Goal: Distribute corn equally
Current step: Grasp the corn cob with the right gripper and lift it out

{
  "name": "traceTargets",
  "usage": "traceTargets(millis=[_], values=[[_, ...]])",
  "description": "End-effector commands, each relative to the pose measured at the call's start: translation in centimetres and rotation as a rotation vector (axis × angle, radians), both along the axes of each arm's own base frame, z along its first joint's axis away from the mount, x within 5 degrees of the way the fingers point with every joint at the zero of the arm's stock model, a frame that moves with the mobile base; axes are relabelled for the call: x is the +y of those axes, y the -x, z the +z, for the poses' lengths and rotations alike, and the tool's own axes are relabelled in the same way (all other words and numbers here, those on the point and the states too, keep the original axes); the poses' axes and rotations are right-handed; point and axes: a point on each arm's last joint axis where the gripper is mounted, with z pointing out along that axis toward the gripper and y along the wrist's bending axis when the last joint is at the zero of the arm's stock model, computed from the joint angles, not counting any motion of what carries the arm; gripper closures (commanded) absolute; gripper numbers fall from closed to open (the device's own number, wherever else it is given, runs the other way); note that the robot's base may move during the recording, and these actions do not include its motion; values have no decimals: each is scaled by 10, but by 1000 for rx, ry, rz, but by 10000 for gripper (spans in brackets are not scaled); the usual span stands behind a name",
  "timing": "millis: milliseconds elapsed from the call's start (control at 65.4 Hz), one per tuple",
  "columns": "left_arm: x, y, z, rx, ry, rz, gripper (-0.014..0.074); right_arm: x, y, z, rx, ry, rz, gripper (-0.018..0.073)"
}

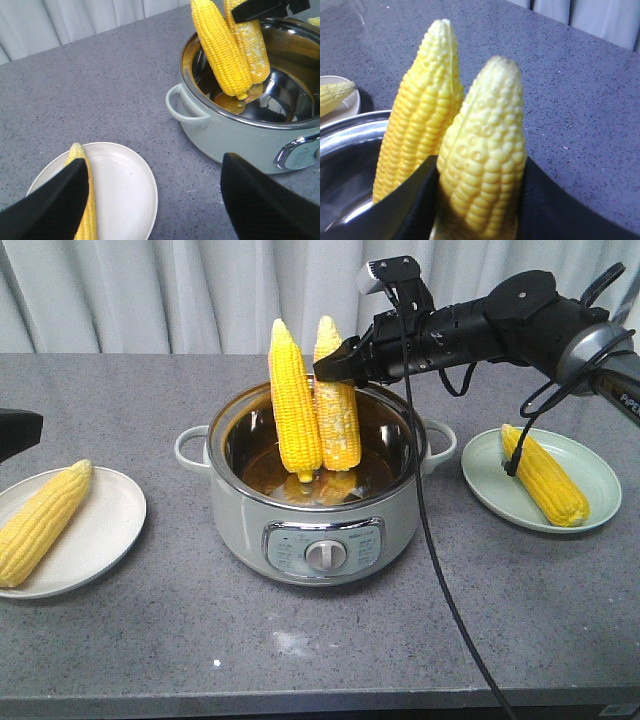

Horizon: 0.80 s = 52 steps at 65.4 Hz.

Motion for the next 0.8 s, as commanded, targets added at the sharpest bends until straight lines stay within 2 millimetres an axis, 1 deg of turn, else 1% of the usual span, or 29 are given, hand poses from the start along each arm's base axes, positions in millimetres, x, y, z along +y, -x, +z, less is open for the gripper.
traceTargets(millis=[0,92,168,306,535,704,780], values=[[-1,1,14,-85,42,9,63,-2,11,45,-103,-58,-7,351],[-1,1,14,-85,42,9,63,-2,15,53,-116,-62,-3,351],[-1,1,14,-85,42,9,63,-4,20,64,-137,-63,-2,351],[-1,1,14,-85,42,9,63,-7,35,90,-186,-70,7,349],[-1,1,14,-85,42,9,63,-16,71,141,-204,-110,-40,349],[-1,1,14,-85,42,9,63,-23,101,169,-175,-110,-68,349],[-1,1,14,-85,42,9,63,-25,113,177,-129,-131,-68,349]])
